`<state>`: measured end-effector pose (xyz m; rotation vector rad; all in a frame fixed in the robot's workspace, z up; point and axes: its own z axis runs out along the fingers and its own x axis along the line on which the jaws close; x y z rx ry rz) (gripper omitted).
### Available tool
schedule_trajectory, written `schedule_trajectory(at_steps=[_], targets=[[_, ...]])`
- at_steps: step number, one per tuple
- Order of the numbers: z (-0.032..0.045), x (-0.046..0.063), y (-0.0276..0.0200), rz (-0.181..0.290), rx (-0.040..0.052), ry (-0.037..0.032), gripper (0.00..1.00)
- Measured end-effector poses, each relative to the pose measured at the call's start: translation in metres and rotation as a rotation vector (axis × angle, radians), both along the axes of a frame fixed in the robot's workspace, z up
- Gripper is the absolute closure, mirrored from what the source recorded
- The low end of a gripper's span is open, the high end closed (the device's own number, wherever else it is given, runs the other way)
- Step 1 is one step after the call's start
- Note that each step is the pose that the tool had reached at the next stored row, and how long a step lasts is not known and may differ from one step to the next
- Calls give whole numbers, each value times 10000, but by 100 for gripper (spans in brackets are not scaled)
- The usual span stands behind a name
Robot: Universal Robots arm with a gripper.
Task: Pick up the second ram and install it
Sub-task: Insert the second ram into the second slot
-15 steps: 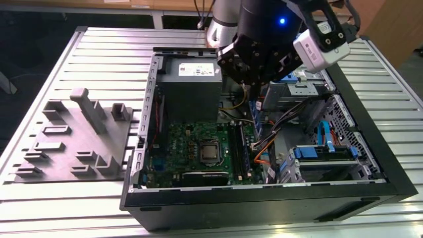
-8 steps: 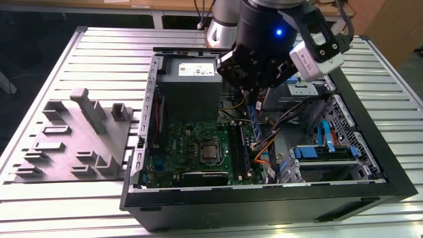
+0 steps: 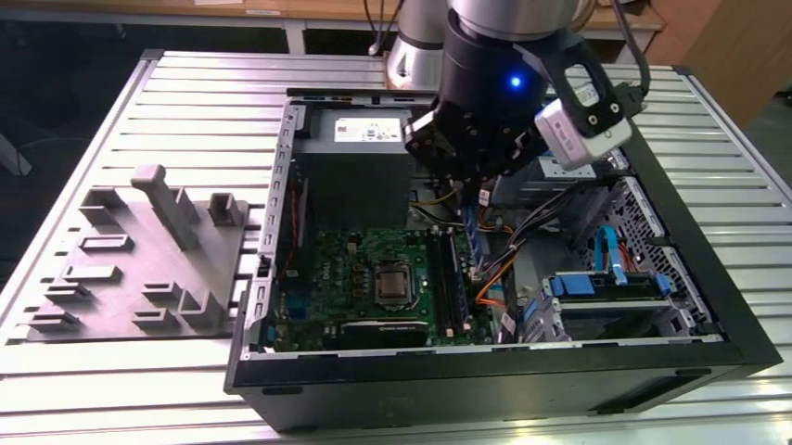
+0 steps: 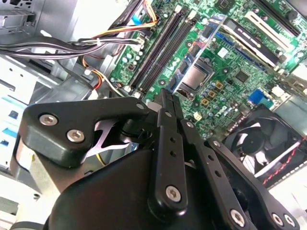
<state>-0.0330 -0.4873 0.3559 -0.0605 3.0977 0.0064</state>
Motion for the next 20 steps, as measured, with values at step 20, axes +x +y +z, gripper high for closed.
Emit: schedule_trajectory(at_steps=[20], targets=[[-365,0,0,94,0,1,89]])
